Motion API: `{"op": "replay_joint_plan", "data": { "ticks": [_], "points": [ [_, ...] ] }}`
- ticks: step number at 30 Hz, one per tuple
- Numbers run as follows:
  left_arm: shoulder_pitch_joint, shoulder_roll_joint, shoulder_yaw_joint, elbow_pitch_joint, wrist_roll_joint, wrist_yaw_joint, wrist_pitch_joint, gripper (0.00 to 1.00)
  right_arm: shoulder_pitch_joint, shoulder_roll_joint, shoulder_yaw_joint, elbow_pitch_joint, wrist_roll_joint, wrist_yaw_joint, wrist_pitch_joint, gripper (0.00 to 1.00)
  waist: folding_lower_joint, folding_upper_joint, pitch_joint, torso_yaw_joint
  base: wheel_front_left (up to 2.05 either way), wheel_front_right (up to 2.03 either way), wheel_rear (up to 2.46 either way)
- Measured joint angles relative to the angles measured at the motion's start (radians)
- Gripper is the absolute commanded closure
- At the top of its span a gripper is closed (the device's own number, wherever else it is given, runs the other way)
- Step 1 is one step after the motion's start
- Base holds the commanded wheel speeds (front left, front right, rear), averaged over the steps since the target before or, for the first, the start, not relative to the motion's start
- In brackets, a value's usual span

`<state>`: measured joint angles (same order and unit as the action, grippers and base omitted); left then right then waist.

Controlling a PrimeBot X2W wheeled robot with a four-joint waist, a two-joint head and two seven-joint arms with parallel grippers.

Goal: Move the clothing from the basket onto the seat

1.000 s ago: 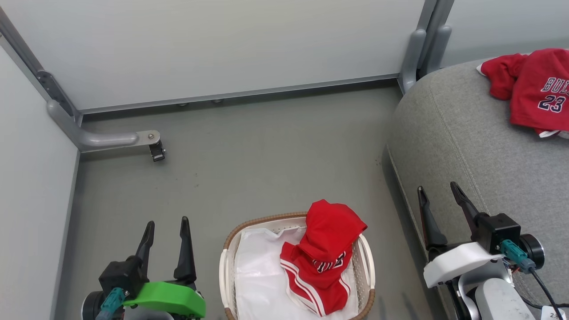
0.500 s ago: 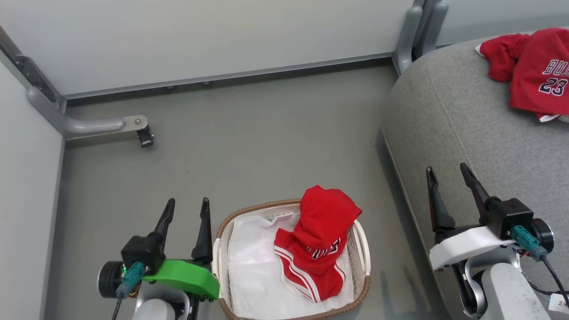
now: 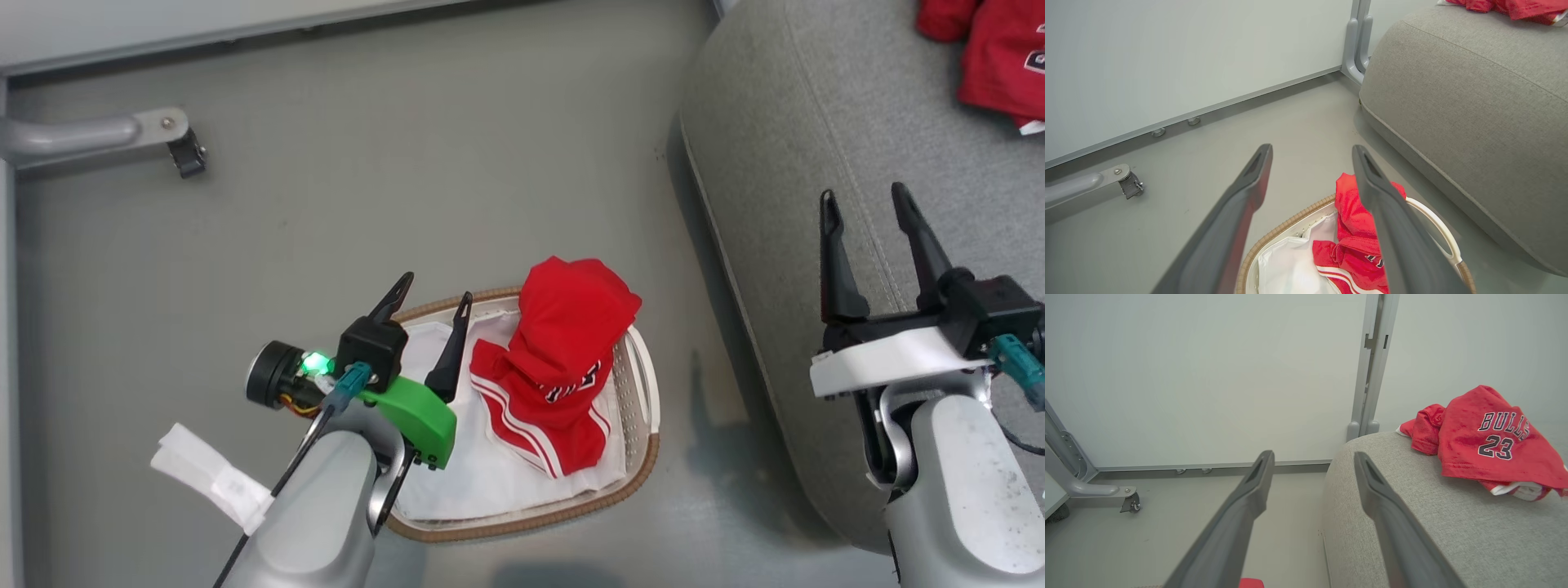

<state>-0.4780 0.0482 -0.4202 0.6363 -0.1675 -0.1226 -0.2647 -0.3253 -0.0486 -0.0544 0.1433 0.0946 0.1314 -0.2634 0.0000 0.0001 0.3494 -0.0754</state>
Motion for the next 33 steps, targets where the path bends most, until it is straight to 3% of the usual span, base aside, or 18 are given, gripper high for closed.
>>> {"op": "replay_joint_plan", "data": {
  "ticks": [11,19,33],
  "points": [
    [-0.216,0.015,-0.256,0.254,0.069,-0.006,0.008,0.00,-0.125,-0.001,-0.003,-0.069,0.034,0.000,0.000,0.00,0.0001,0.0000,0.227,-0.061,0.00,0.00,0.00],
    [-0.335,0.025,-0.457,0.395,0.034,-0.007,0.018,0.00,-0.178,-0.001,0.027,-0.097,0.089,0.000,0.000,0.00,0.0002,0.0000,0.377,-0.130,0.00,0.00,0.00],
    [-0.479,0.086,-0.568,0.516,-0.036,-0.007,0.013,0.00,-0.208,-0.001,0.044,-0.120,0.136,0.000,0.000,0.00,0.0002,0.0000,0.542,-0.258,0.00,0.00,0.00]
  ]
}}
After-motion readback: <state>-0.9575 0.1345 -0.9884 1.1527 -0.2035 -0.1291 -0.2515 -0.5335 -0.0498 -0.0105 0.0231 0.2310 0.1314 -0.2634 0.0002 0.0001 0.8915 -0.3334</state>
